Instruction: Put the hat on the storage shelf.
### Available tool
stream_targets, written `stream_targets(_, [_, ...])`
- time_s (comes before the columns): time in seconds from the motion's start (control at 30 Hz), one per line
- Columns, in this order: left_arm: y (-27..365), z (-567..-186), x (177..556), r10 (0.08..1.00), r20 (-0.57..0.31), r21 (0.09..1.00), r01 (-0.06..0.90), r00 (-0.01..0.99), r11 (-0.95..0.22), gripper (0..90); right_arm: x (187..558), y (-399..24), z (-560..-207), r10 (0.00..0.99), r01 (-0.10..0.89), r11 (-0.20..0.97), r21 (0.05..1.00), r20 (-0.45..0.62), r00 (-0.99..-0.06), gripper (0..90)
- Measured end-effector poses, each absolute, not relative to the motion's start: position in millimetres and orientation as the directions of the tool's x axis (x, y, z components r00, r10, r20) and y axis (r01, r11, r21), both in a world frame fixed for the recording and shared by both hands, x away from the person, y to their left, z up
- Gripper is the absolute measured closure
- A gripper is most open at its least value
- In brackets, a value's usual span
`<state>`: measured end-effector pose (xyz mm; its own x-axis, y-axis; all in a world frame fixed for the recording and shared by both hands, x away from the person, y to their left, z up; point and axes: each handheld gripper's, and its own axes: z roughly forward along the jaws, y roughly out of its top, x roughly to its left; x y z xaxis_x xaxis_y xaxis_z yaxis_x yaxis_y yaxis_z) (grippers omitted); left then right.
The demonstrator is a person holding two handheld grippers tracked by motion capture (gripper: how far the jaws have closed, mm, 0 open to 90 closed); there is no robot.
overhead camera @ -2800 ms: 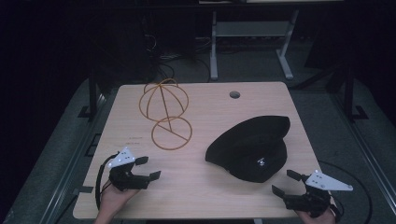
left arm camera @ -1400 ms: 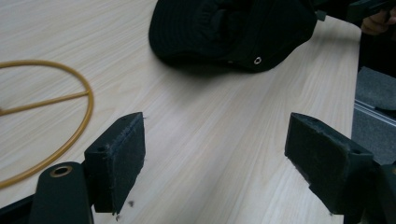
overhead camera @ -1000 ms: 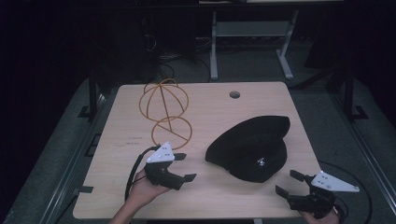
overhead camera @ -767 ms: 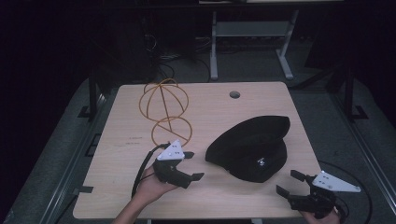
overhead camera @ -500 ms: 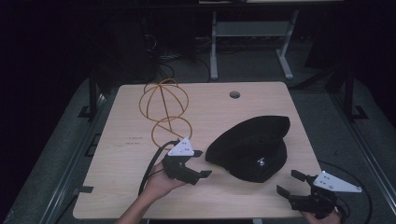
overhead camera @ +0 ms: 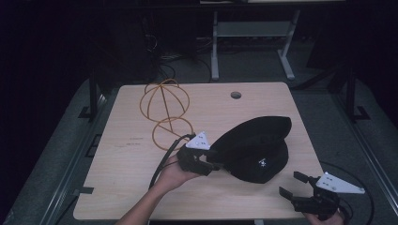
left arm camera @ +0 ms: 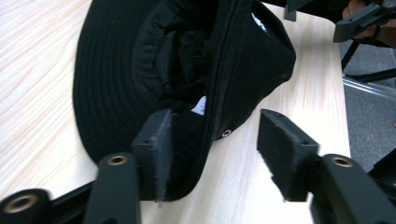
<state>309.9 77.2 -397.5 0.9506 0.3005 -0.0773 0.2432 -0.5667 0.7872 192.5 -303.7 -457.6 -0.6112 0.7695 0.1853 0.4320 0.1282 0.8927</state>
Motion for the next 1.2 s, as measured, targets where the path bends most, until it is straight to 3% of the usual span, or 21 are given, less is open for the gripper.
stream_targets(0.13, [71,-398,310,0.278,-0.059,0.77,0.221,0.959,-0.598,56.4,193,-305,-458,0.772,0.43,0.119,0.895,0.189,-0.606,14.3])
stream_targets(0.33, [67,-396,312,0.245,-0.071,0.785,0.205,0.967,-0.585,78.6,194,-305,-460,0.775,0.44,0.118,0.89,0.194,-0.601,14.3])
stream_targets(0.47, [66,-397,309,0.221,-0.077,0.791,0.195,0.972,-0.58,84.5,194,-306,-459,0.779,0.437,0.103,0.893,0.201,-0.595,14.3])
stream_targets(0.73, [67,-393,306,0.203,-0.086,0.806,0.188,0.975,-0.561,85.3,195,-300,-460,0.772,0.442,0.114,0.89,0.201,-0.603,14.3])
stream_targets(1.2, [70,-382,309,0.21,-0.177,0.847,0.257,0.962,-0.465,85.6,195,-279,-455,0.753,0.404,0.145,0.903,0.164,-0.637,14.1])
